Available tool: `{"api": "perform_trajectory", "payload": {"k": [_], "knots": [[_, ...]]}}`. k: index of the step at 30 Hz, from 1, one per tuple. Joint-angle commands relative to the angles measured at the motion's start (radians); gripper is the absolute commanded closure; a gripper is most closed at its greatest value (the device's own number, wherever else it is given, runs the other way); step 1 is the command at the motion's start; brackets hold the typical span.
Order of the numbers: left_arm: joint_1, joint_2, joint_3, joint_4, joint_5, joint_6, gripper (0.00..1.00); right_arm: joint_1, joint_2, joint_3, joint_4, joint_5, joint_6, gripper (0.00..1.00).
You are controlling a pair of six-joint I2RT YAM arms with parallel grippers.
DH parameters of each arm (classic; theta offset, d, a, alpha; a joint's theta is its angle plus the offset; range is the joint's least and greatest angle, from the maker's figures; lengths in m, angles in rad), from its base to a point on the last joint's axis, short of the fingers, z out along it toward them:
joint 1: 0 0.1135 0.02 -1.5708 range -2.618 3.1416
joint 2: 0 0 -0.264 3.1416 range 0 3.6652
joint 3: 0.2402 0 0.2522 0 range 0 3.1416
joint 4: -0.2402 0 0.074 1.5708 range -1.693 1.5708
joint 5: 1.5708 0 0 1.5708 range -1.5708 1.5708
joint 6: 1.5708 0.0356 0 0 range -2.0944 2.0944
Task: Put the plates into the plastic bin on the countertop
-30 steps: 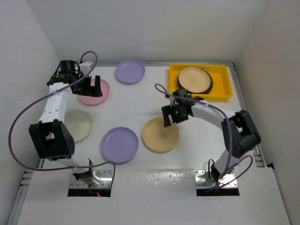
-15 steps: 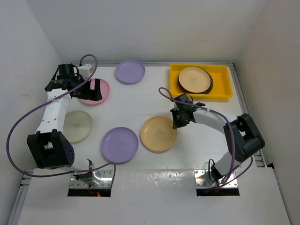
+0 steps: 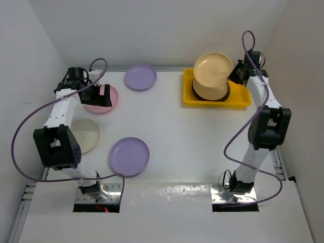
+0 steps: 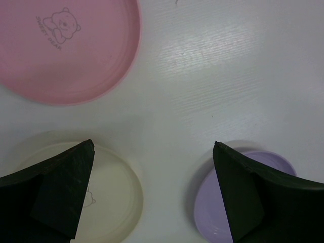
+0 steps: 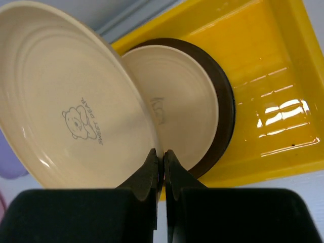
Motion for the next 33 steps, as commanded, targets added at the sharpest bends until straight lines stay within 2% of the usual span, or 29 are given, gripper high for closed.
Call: {"api": "perform_trajectory", "payload": {"k": [1,5,10,11,12,13,14,17,21,22,24,28,33], "knots": [[0.001,0.028,0.046,0.018,0.003,0.003,0.0,-0.003,0.137,0.131,-0.062,-0.017,0.058,1.0],[0.001,0.039,0.046,0.018,0.003,0.003,0.0,-0.023,0.245,0.194,-0.07,0.014,0.087,1.0],[0.001,0.049,0.046,0.018,-0.006,0.003,0.0,-0.026,0.292,0.19,-0.049,0.023,0.094,0.99],[0.001,0.049,0.046,0.018,-0.006,0.003,0.0,-0.026,0.296,0.175,-0.027,0.023,0.084,0.79],[0.001,0.049,0.046,0.018,-0.006,0.003,0.0,-0.023,0.302,0.165,-0.021,0.023,0.065,0.64],[0.001,0.049,0.046,0.018,-0.006,0.003,0.0,-0.024,0.307,0.176,-0.019,0.011,0.052,0.36],[0.001,0.049,0.046,0.018,-0.006,0.013,0.0,-0.023,0.328,0.2,-0.042,0.006,0.034,0.25],[-0.014,0.049,0.033,0.007,0.003,0.064,0.0,-0.01,0.355,0.266,-0.148,0.023,-0.047,0.13],[-0.118,0.049,0.01,-0.14,0.102,0.303,0.0,0.017,0.329,0.274,-0.217,0.122,-0.155,0.09],[-0.149,0.049,-0.008,-0.213,0.119,0.416,0.0,0.022,0.297,0.256,-0.22,0.153,-0.182,0.09],[-0.233,0.028,-0.138,-0.214,0.08,0.493,0.0,0.04,0.238,0.197,-0.202,0.196,-0.219,0.09],[-0.366,0.046,-0.271,-0.18,0.005,0.501,0.02,0.082,0.047,0.046,-0.141,0.196,-0.239,0.09],[-0.411,0.089,-0.368,-0.016,-0.187,0.383,0.14,0.152,-0.157,-0.185,-0.055,0.147,-0.23,0.09]]}}
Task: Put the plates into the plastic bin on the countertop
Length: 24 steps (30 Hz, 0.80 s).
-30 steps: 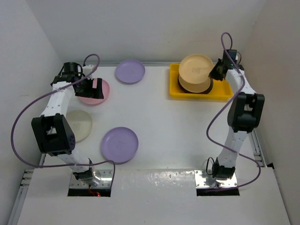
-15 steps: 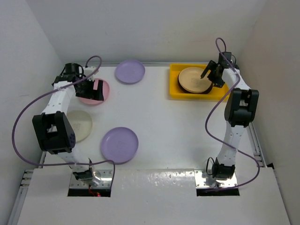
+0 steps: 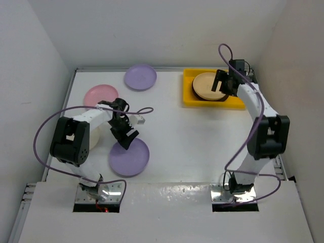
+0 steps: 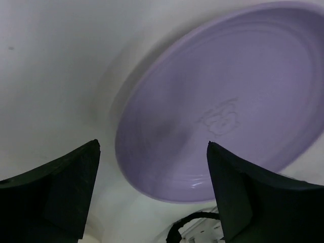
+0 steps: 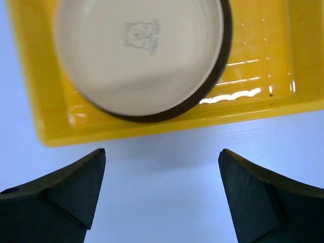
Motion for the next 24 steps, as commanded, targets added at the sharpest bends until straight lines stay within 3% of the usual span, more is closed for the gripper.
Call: {"api": "perform_trajectory", "payload": {"k": [1,3,9,10,11,13,19,24], "knots": [[-0.003,0.018,-0.018,0.137,-0.153,-0.052,0.19,0.058,-0.162,-0.104,0.104,-0.011,-0.014,0.09],[-0.026,0.032,-0.041,0.16,-0.19,-0.052,0.25,0.087,-0.214,-0.171,0.122,-0.014,0.003,0.09],[-0.035,0.044,-0.05,0.186,-0.145,-0.062,0.57,0.214,-0.312,-0.315,0.166,-0.102,-0.031,0.13],[-0.035,0.053,-0.05,0.177,-0.123,-0.062,0.71,0.237,-0.325,-0.328,0.174,-0.124,-0.047,0.13],[-0.026,0.053,-0.026,0.148,-0.073,-0.062,0.8,0.244,-0.328,-0.34,0.2,-0.285,-0.063,0.13],[0.0,0.078,0.017,0.111,-0.02,-0.062,1.0,0.28,-0.319,-0.366,0.212,-0.424,-0.072,0.13],[0.117,0.131,0.382,-0.012,0.194,-0.134,1.0,0.422,-0.217,-0.307,0.314,-0.48,0.008,0.16],[0.119,0.141,0.519,0.0,0.261,-0.245,1.0,0.478,-0.107,-0.257,0.438,-0.341,0.07,0.14]]}}
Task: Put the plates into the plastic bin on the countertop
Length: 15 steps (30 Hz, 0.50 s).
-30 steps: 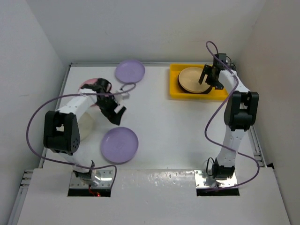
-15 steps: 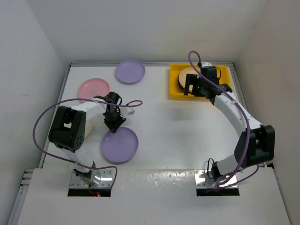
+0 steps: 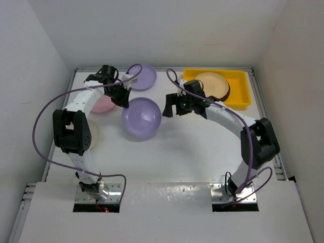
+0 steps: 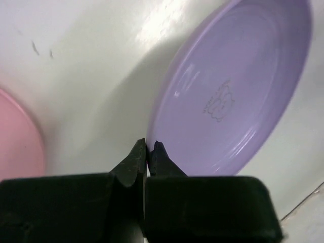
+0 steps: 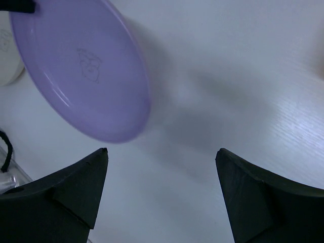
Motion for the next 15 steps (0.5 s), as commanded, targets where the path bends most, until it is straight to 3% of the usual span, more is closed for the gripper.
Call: {"api": "perform_trajectory", "payload": {"k": [1,7,10,11,15], "knots": [[-0.023,-0.021,0.074,-0.029,0.116,-0.111,1.0,-0.002,0.057,0.079,0.17,0.073,0.059,0.16],[-0.023,0.001,0.15,-0.019,0.15,-0.188,1.0,-0.05,0.195,0.199,0.187,-0.02,0.155,0.27],[-0.023,0.013,0.162,-0.019,0.161,-0.197,1.0,-0.031,0.218,0.208,0.198,-0.028,0.168,0.43],[-0.023,0.022,0.173,-0.019,0.17,-0.197,1.0,-0.027,0.221,0.205,0.199,-0.017,0.167,0.53],[-0.023,0.031,0.183,0.001,0.184,-0.208,1.0,-0.019,0.26,0.21,0.184,-0.02,0.17,0.65]]}}
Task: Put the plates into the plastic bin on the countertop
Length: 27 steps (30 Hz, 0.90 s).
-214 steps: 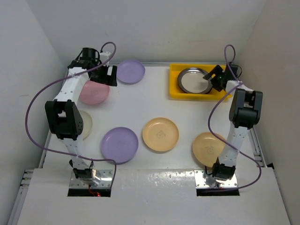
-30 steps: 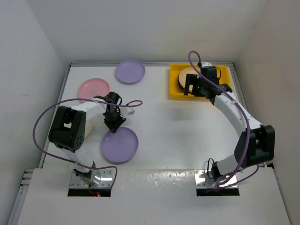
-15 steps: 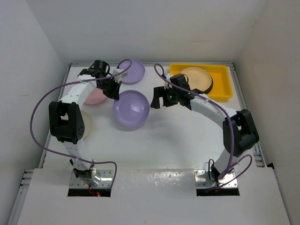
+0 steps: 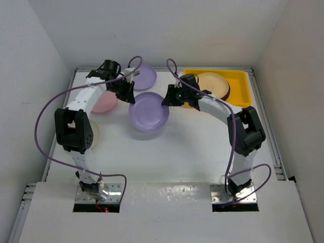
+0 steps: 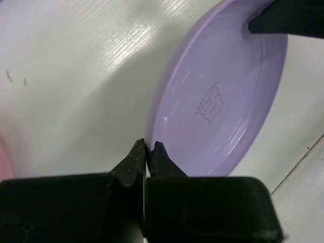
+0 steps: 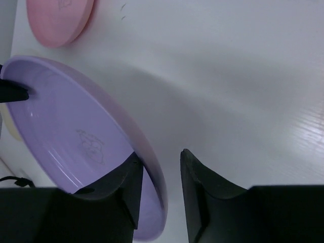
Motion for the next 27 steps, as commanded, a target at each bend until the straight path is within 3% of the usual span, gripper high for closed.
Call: {"api": "perform_trajectory", "payload": {"k": [1,4,5,6,8,9,10,12,19,23,27], "knots": [[-0.003,0.005,0.049,0.009,0.065,-0.027,1.0,0.008,0.029,0.04,0.04,-0.037,0.019,0.65],[-0.003,0.015,0.058,0.028,0.074,-0.036,1.0,0.007,0.031,0.043,0.06,-0.084,-0.001,0.76],[0.006,0.027,0.069,0.029,0.074,-0.037,1.0,0.007,0.029,0.045,0.06,-0.085,-0.001,0.95],[0.006,0.041,0.081,0.029,0.074,-0.037,1.0,0.005,0.017,0.051,0.056,-0.076,-0.001,1.0],[0.006,0.054,0.106,0.029,0.043,-0.047,0.99,-0.004,0.001,0.046,0.056,0.005,0.009,1.0],[0.006,0.065,0.118,0.029,0.022,-0.047,0.83,-0.01,-0.015,0.046,0.057,0.022,0.014,1.0],[0.006,0.065,0.149,0.029,0.0,-0.047,0.39,-0.043,-0.028,0.055,0.027,0.066,0.043,1.0],[0.029,0.074,0.183,0.029,-0.07,-0.058,0.0,-0.126,-0.043,0.11,-0.004,0.089,0.077,1.0],[0.172,0.074,0.29,0.029,-0.221,-0.089,0.0,-0.45,-0.069,0.15,-0.136,0.192,0.163,1.0],[0.236,0.119,0.29,0.029,-0.221,-0.101,0.0,-0.547,0.015,0.236,-0.269,0.255,0.16,1.0],[0.259,0.174,0.304,0.048,-0.18,-0.129,0.0,-0.596,0.102,0.327,-0.297,0.246,0.18,1.0]]}}
